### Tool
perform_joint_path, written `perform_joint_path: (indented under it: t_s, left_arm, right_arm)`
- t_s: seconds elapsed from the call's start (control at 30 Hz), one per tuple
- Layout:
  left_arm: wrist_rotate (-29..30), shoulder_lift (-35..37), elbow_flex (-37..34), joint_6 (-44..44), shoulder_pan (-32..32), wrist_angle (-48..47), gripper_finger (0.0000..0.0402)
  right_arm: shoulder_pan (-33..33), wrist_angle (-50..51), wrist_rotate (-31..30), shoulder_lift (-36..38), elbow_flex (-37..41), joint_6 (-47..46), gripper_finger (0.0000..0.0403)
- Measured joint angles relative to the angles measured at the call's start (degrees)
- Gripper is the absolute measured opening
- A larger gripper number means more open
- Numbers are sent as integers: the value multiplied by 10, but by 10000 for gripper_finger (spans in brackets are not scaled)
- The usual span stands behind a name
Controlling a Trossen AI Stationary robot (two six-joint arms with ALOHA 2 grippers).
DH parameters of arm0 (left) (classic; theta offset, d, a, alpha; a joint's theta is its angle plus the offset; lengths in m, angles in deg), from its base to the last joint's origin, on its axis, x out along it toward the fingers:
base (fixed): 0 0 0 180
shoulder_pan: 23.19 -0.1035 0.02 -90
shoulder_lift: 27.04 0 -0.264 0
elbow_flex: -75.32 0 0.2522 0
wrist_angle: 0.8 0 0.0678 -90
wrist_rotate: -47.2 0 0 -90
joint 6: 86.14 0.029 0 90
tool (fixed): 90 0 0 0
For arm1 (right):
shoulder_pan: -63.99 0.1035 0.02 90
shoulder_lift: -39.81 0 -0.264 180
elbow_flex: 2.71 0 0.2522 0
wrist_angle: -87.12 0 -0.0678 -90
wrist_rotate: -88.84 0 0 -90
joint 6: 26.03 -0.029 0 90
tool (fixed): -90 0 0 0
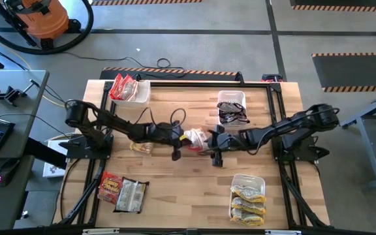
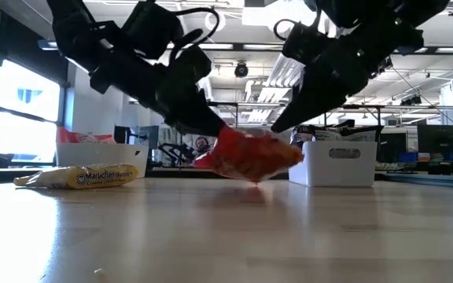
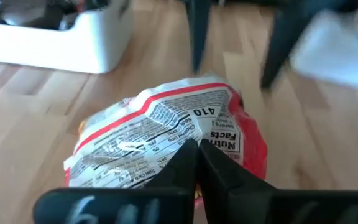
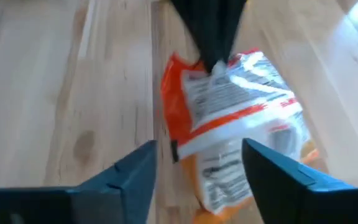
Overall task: Sort Maruchan noodles
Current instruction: Put the orange noodle pack into the top left white bin
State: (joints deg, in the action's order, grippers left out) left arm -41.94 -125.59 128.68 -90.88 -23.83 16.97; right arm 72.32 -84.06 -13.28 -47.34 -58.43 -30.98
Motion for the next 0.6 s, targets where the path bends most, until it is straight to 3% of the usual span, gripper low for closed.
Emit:
perform_joint_path:
  t_s: [0.17,0.33,0.6]
  left_arm:
    - [-16,12,0,-59,-20,6,0]
    - [-50,14,0,-77,-33,20,0]
    - [-70,14,0,-93,-39,41,0]
  right_arm:
    - [15,-23,-75,-25,0,-9,269]
    - [17,-30,-155,-44,0,10,276]
    - [6,-77,-163,-94,0,79,272]
